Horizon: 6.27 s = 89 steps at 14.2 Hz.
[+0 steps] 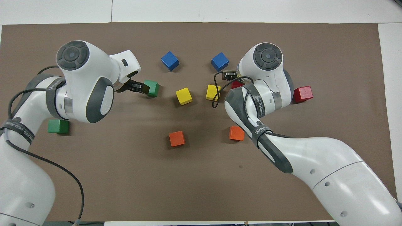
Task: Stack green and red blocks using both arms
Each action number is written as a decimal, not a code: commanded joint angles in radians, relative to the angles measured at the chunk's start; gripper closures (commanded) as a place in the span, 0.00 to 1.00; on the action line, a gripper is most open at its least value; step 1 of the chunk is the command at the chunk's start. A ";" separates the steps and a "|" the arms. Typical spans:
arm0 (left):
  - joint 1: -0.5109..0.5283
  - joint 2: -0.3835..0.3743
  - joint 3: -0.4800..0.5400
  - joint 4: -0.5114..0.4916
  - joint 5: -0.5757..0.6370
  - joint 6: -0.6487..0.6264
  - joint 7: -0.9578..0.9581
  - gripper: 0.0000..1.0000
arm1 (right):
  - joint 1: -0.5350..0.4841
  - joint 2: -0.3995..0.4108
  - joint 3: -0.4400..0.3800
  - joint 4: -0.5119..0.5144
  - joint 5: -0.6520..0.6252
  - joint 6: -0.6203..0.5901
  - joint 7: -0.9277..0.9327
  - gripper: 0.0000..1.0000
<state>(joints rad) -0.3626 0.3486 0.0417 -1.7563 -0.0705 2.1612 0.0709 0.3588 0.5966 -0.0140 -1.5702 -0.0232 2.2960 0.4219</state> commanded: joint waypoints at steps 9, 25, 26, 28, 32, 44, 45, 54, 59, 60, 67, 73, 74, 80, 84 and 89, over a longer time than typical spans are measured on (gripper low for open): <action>-0.042 0.112 0.018 0.063 -0.015 0.066 -0.023 0.00 | -0.150 -0.257 0.000 -0.019 0.005 -0.346 -0.242 1.00; -0.075 0.127 0.021 -0.002 -0.008 0.169 -0.082 0.11 | -0.344 -0.348 0.005 -0.309 0.006 -0.079 -0.557 1.00; -0.075 0.127 0.021 -0.002 -0.008 0.166 -0.083 0.28 | -0.343 -0.350 0.005 -0.315 0.006 -0.079 -0.563 1.00; -0.081 0.124 0.024 0.004 -0.005 0.125 -0.083 0.98 | -0.343 -0.353 0.005 -0.324 0.006 -0.073 -0.566 1.00; -0.081 0.122 0.024 0.046 0.012 0.025 -0.082 1.00 | -0.345 -0.354 0.005 -0.353 0.006 -0.040 -0.589 1.00; 0.242 -0.264 0.029 -0.119 0.003 -0.271 0.073 1.00 | -0.348 -0.374 0.005 -0.412 0.006 0.000 -0.592 1.00; 0.298 -0.270 0.029 -0.139 0.003 -0.267 0.129 1.00 | -0.348 -0.374 0.005 -0.410 0.006 0.003 -0.592 1.00; 0.511 -0.376 0.030 -0.438 0.003 0.026 0.300 1.00 | -0.351 -0.360 0.005 -0.412 0.006 0.040 -0.594 1.00; 0.519 -0.392 0.029 -0.498 0.004 0.112 0.274 1.00 | -0.348 -0.360 0.005 -0.412 0.006 0.042 -0.591 1.00; 0.521 -0.398 0.029 -0.523 0.003 0.146 0.267 1.00 | -0.348 -0.360 0.005 -0.412 0.006 0.042 -0.591 1.00; 0.518 -0.408 0.029 -0.589 0.003 0.229 0.237 1.00 | -0.351 -0.360 0.005 -0.412 0.006 0.043 -0.591 0.60; 0.519 -0.408 0.029 -0.617 0.003 0.266 0.242 1.00 | -0.353 -0.360 0.005 -0.412 0.006 0.043 -0.591 0.00; 0.521 -0.408 0.029 -0.615 0.004 0.266 0.253 1.00 | -0.353 -0.360 0.005 -0.412 0.006 0.043 -0.592 0.00; 0.510 -0.398 0.029 -0.560 0.005 0.197 0.250 0.00 | -0.350 -0.369 0.005 -0.398 0.006 0.004 -0.565 0.00; 0.508 -0.389 0.029 -0.435 0.005 0.022 0.250 0.00 | -0.343 -0.438 0.006 -0.283 0.006 -0.238 -0.520 0.00; 0.507 -0.422 0.024 -0.241 0.012 -0.208 0.247 0.00 | -0.336 -0.644 0.020 -0.281 0.008 -0.404 -0.516 0.00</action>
<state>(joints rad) 0.1471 -0.0419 0.0691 -2.0510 -0.0679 2.0318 0.3206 0.0238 0.0384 0.0037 -1.8290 -0.0224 1.9359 -0.1072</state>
